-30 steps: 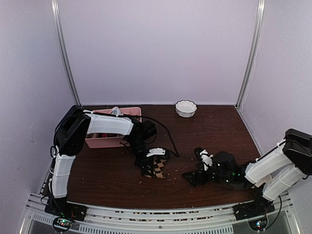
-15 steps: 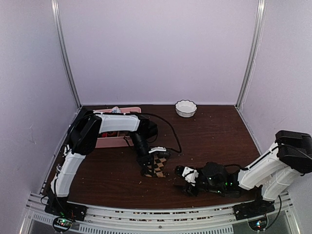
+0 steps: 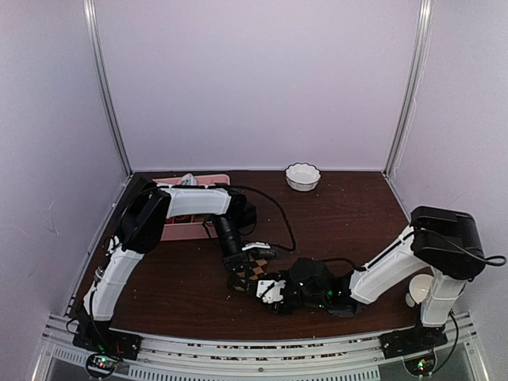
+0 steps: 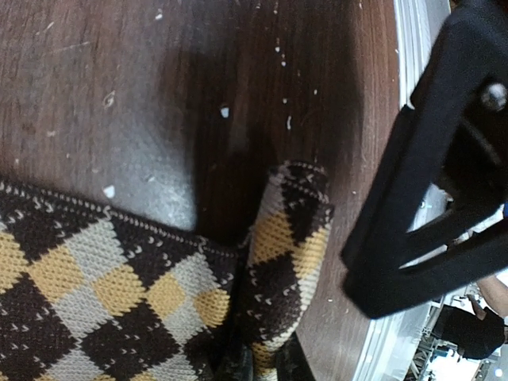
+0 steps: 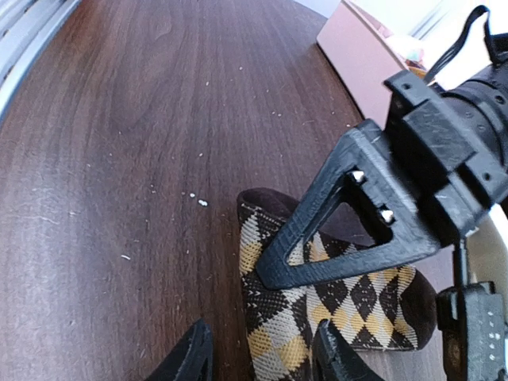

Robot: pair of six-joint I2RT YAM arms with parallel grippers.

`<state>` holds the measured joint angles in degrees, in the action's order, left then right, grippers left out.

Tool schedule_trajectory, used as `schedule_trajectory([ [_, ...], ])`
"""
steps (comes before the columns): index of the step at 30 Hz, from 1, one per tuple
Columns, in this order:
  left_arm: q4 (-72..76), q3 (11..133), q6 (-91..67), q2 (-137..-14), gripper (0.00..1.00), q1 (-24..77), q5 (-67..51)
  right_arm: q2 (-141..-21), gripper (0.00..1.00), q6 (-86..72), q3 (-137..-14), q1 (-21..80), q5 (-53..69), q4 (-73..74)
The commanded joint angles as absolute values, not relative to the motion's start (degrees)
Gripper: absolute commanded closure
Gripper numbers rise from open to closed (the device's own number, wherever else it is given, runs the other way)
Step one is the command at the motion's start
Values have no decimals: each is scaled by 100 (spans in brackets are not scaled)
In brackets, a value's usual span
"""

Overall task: Roll the socks
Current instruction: Roll the sock at the center of the board.

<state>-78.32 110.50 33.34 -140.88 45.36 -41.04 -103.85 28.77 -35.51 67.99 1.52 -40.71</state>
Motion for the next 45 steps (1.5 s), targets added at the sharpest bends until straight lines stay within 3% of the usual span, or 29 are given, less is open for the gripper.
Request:
schedule_trajectory([
  [1,-7845,10854,3364,-14638,100,4564,-3101,-10670,60,3265,-3786,6720,247,-3695],
  [10,-7935,10758,3557,-14659,100,4570,-3207,-10973,65,3362,-4067,6570,253,-3397],
  [14,-7926,10781,3560,-14655,98,4570,-3211,-11012,81,3312,-4235,6527,441,-2923],
  [18,-7464,10479,3542,-14103,77,4507,-3262,-11012,100,2975,-4411,6391,882,-2244],
  [24,-6211,9444,3551,-12548,64,4308,-2999,-11005,100,2272,-4389,6128,1537,-1699],
  [25,-6012,9231,3608,-12319,36,4275,-3035,-10988,100,2153,-4393,6087,1661,-1601],
  [26,-5906,9099,3635,-12106,30,4268,-3042,-10982,100,2010,-4396,6057,1816,-1556],
  [33,-5153,7888,4258,-11016,33,4271,-3276,-11174,100,850,-4496,5590,3062,-1141],
  [45,-4081,7213,4239,-10733,45,4862,-2726,-11561,100,-107,-4629,5284,3454,-776],
])
